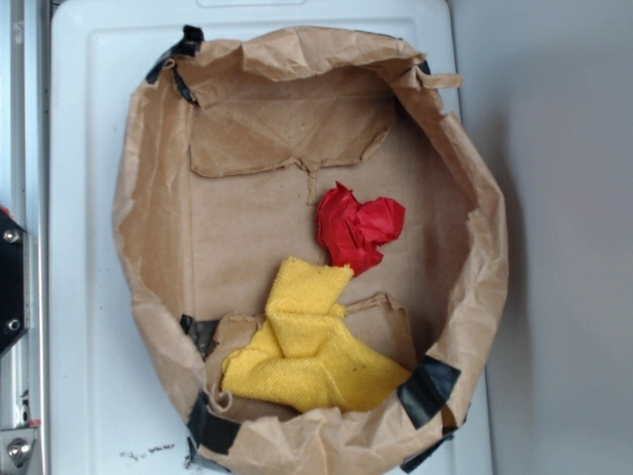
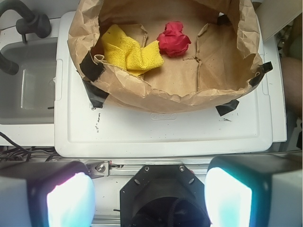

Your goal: Grab the red paper.

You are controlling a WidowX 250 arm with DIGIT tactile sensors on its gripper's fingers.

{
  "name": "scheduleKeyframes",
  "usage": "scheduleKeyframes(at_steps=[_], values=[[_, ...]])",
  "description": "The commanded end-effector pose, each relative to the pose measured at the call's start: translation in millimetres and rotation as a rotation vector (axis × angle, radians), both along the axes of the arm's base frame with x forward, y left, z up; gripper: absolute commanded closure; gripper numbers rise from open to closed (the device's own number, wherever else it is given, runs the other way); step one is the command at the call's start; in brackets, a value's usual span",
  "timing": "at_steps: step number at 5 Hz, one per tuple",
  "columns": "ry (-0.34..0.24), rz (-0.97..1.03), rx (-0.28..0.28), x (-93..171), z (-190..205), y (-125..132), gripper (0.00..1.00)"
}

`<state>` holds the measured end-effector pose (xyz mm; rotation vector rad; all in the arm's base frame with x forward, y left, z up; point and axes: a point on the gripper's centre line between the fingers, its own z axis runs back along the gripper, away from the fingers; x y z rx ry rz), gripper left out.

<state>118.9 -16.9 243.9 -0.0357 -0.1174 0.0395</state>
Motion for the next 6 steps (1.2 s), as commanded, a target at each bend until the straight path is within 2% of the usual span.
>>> scheduleKeyframes(at_steps=[1, 2, 3, 4, 6], values=[[0.000, 0.000, 0.000, 0.0, 0.0, 0.0, 0.00], [-0.028, 0.021, 0.006, 23.8, -0.4, 9.6, 0.00], [-0.007, 0.047, 0.015, 50.0, -3.3, 20.3, 0.00], [-0.010, 0.042, 0.023, 86.5, -6.2, 34.5, 0.00], [-0.010, 0.042, 0.023, 86.5, -6.2, 34.5, 0.00]])
